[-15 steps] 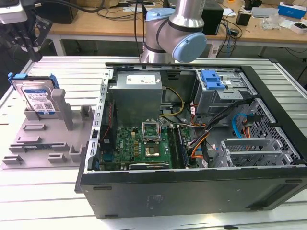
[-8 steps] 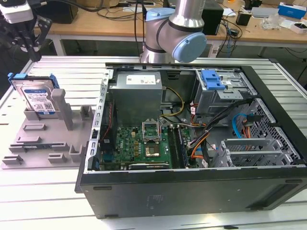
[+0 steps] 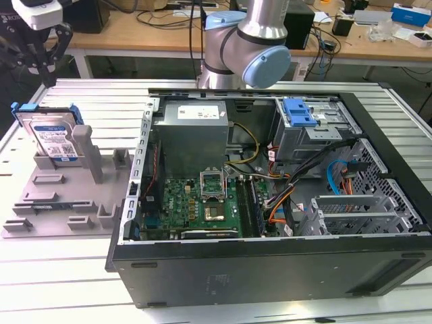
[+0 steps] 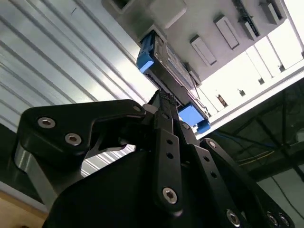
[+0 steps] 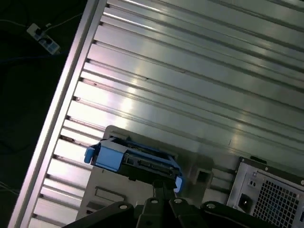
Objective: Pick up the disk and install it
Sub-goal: 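Pick up the disk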
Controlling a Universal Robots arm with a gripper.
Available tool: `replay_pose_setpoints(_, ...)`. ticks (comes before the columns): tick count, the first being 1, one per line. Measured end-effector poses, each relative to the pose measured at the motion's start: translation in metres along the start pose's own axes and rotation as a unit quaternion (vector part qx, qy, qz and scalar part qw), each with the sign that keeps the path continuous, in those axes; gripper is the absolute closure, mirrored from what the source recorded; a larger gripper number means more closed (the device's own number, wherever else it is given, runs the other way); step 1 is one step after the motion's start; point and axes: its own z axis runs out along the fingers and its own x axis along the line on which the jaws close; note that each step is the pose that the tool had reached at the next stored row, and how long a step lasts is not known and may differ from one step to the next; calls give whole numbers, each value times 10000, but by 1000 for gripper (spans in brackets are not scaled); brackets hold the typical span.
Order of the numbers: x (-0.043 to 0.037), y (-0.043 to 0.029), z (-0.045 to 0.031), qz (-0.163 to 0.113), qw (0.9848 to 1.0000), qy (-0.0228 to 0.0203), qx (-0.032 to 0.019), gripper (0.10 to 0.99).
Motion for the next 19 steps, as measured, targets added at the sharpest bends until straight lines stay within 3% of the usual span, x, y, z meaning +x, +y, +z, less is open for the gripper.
replay_pose_setpoints(3,0,0,1,-378,9993,18,-3,980)
replay_pose_setpoints(6,0,0,2,-696,9976,33,-6,973)
replay_pose_setpoints(9,0,0,3,-967,9953,46,-8,792)
replay_pose_setpoints(11,0,0,4,-1186,9929,56,-10,671)
replay_pose_setpoints(14,0,0,5,-1494,9887,70,-12,612)
replay_pose_setpoints(15,0,0,6,-1588,9873,74,-13,545)
replay_pose_setpoints(19,0,-1,7,-2030,9791,94,-16,545)
